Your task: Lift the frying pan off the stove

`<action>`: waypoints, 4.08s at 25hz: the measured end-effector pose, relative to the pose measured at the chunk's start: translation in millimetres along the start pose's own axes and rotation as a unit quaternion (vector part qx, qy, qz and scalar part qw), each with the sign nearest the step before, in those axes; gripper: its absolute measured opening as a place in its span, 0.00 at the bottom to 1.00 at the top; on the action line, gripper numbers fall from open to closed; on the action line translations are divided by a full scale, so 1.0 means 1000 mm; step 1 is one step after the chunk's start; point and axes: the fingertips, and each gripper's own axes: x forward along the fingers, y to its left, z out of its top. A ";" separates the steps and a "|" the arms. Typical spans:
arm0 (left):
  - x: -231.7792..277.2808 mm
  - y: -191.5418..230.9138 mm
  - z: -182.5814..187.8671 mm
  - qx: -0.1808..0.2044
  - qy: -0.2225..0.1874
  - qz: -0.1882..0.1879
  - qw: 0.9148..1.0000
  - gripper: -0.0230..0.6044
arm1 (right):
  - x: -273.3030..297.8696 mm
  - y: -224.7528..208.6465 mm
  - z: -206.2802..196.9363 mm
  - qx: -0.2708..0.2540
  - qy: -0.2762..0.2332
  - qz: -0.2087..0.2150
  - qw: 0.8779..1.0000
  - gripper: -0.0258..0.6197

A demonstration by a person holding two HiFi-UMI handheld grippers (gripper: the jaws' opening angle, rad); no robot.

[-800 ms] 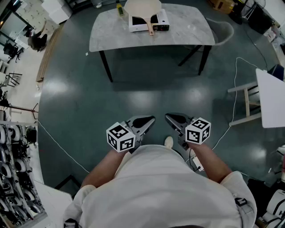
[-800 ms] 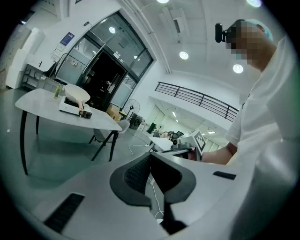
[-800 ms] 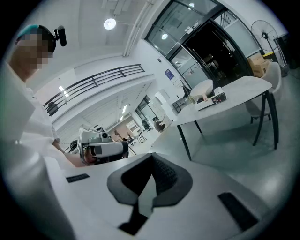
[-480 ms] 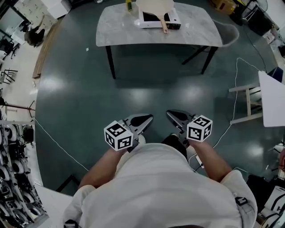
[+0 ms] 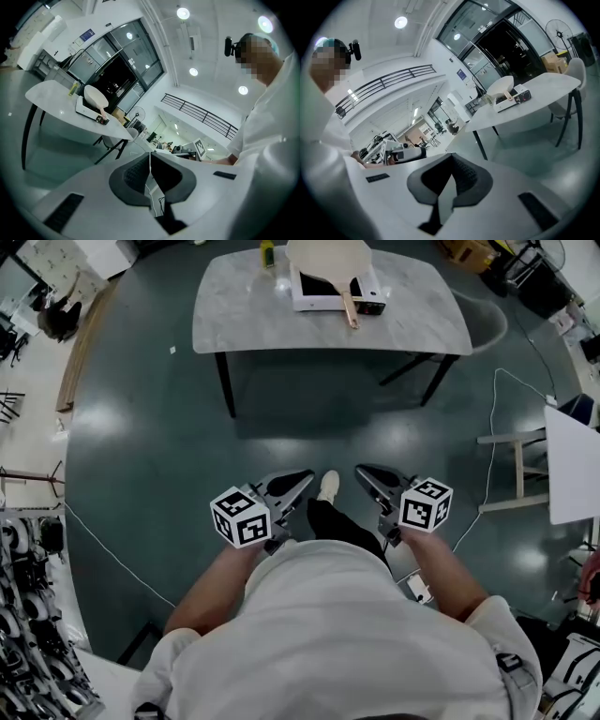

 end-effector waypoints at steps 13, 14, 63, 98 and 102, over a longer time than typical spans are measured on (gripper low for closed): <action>0.134 0.108 0.147 -0.049 -0.017 0.002 0.999 0.21 | 0.040 -0.153 0.155 0.036 -0.005 0.038 0.999 0.28; 0.142 0.119 0.153 -0.057 -0.014 0.003 0.998 0.22 | 0.043 -0.164 0.159 0.046 -0.006 0.036 0.998 0.29; 0.409 0.372 0.295 -0.301 0.058 -0.128 0.943 0.29 | 0.210 -0.284 0.285 0.230 -0.092 0.060 0.967 0.22; 0.373 0.001 0.080 -0.266 0.233 -0.252 0.901 0.29 | -0.067 -0.104 0.096 0.259 -0.237 -0.023 0.936 0.21; 0.363 -0.006 0.077 -0.262 0.236 -0.252 0.901 0.29 | -0.068 -0.093 0.090 0.259 -0.243 -0.019 0.935 0.21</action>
